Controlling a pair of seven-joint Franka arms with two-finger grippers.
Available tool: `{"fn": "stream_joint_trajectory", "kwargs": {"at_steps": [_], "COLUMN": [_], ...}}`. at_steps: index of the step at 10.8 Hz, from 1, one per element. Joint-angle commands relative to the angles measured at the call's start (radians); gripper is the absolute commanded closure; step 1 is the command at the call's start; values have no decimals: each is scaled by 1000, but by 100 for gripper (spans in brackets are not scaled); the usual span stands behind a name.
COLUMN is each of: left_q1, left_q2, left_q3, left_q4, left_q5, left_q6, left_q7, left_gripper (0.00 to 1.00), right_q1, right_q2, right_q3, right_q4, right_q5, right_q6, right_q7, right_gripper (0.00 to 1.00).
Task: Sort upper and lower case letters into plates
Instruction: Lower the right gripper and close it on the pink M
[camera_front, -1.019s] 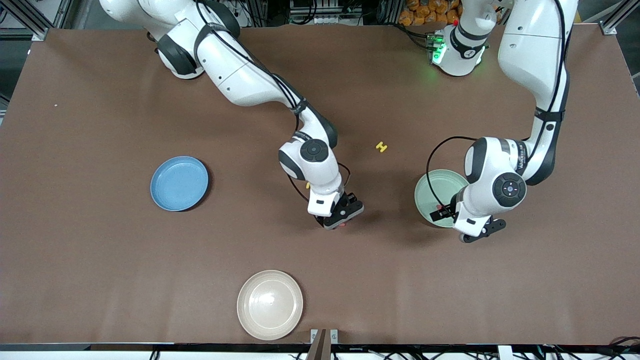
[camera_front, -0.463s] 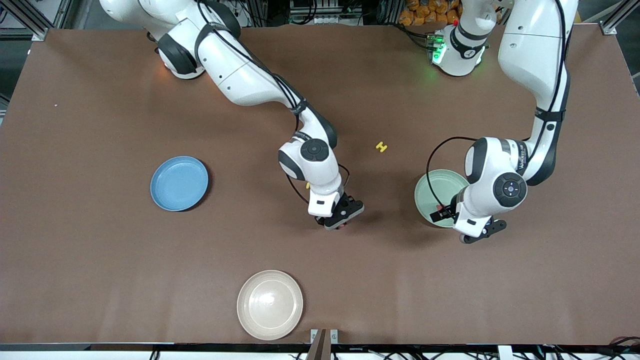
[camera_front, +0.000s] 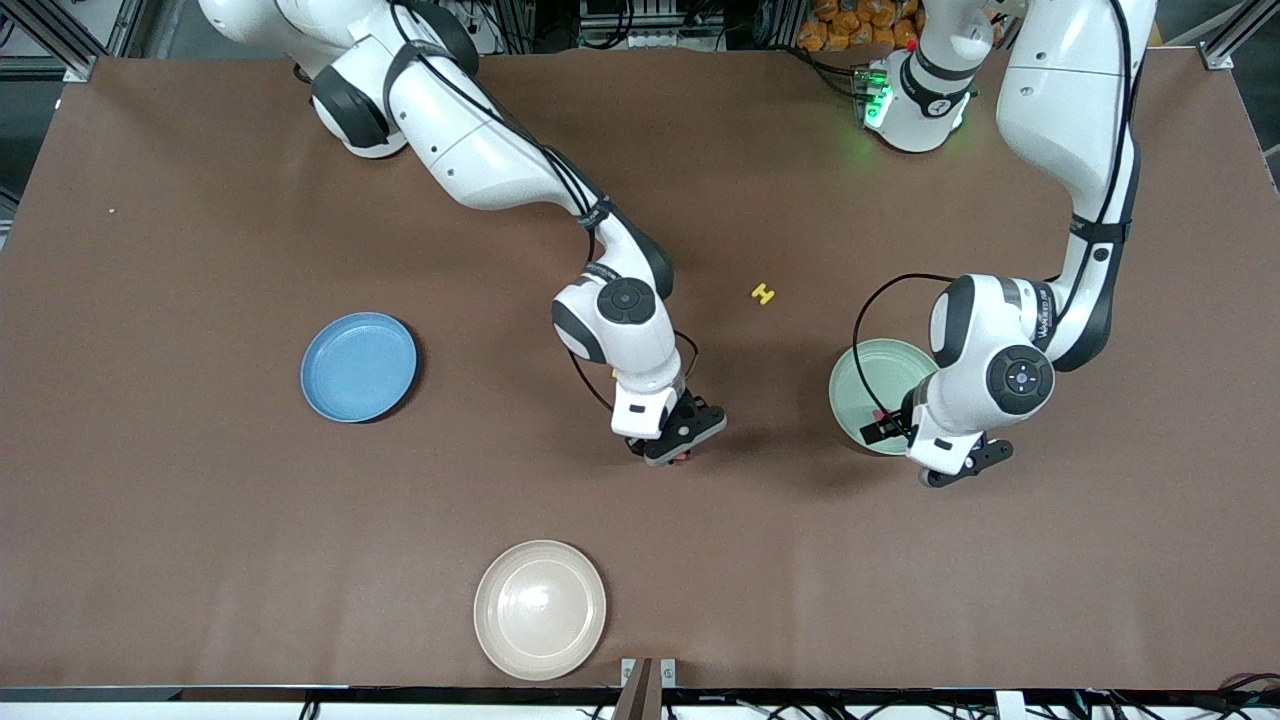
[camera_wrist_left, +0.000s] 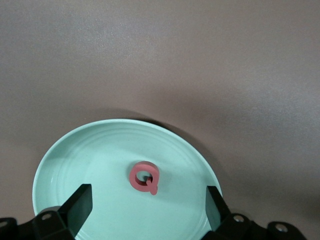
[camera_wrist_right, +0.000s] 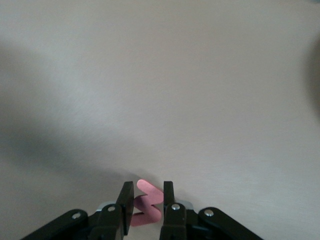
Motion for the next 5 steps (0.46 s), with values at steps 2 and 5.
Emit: {"fn": "stream_joint_trajectory", "kwargs": {"at_steps": [2, 5], "left_q1": [-1, -1], "left_q2": [-8, -6], "left_q3": [3, 3], "left_q4": [11, 11], "left_q5": [-13, -13], "left_q6": [-13, -13], "left_q7": [-3, -1], "left_gripper": [0, 0], "right_q1": [-86, -186], "right_q2": [-218, -370], "right_q3": [26, 67], "right_q4": [-156, -254], "right_q5": [119, 138], "right_q6": [-113, -271], "right_q7": [-25, -43], "right_gripper": [100, 100]}}
